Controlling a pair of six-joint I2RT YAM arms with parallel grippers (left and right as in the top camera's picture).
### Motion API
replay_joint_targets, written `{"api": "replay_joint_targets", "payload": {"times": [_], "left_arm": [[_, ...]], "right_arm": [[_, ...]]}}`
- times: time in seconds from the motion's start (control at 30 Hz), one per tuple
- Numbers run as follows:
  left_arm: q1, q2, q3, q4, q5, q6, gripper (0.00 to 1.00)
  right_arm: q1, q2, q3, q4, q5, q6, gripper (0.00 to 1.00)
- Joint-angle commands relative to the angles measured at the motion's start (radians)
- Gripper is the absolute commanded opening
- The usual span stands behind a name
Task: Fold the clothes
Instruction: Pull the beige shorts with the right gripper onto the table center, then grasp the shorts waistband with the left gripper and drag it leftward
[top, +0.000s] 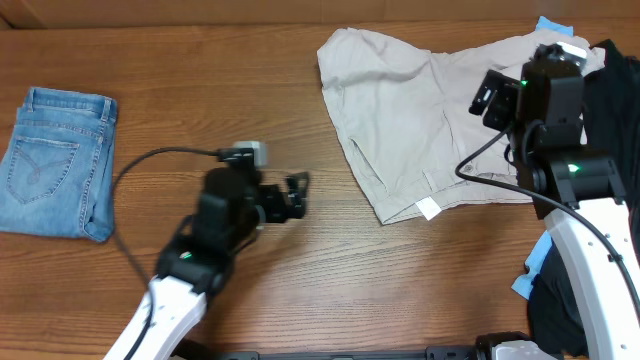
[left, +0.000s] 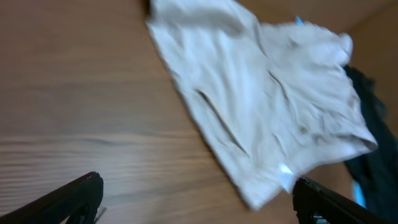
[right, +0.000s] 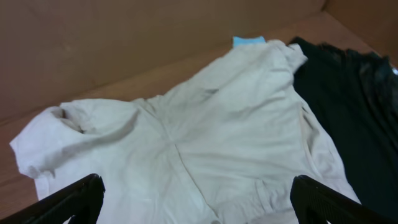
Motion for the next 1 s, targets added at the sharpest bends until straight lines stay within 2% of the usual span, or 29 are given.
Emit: {"api": "replay_joint_targets", "payload": {"times": [0.0,0.07,0.2,0.37,0.53,0.87,0.9,0.97], "left_arm": [[-0.121,0.137,0.019,0.073,0.018,-0.285,1.0],[-0.187,0.239,0.027,0.125,0.045,-0.423,1.0],[-0.259,0.388,0.05,0.187,0.061,-0.564,1.0],[-0.301,0.537,0.094,0.289,0.096,-0.573,1.0],[-0.322,0.66,0.172,0.291,0.17,-0.578,1.0],[-0.348,0.824,0.283,0.33,0.179,-0.603,1.0],[-0.347,0.835,0.283,0.353,0.18,-0.603,0.99],[-0.347,0.842,0.283,0.37,0.18,-0.603,0.86]], "right_arm": [[-0.016,-0.029,0.011,-0.031,0.007,0.031,1.0],[-0.02,-0.033,0.011,-0.05,0.007,0.031,1.0],[-0.021,-0.034,0.011,-0.071,-0.018,0.039,1.0],[-0.021,-0.034,0.011,-0.085,-0.024,0.061,1.0],[-0.021,-0.034,0.011,-0.105,-0.023,0.061,1.0],[-0.021,-0.034,0.011,-0.107,-0.023,0.061,1.0],[-0.021,-0.034,0.011,-0.107,-0.023,0.061,1.0],[-0.021,-0.034,0.011,-0.108,-0.023,0.061,1.0]]}}
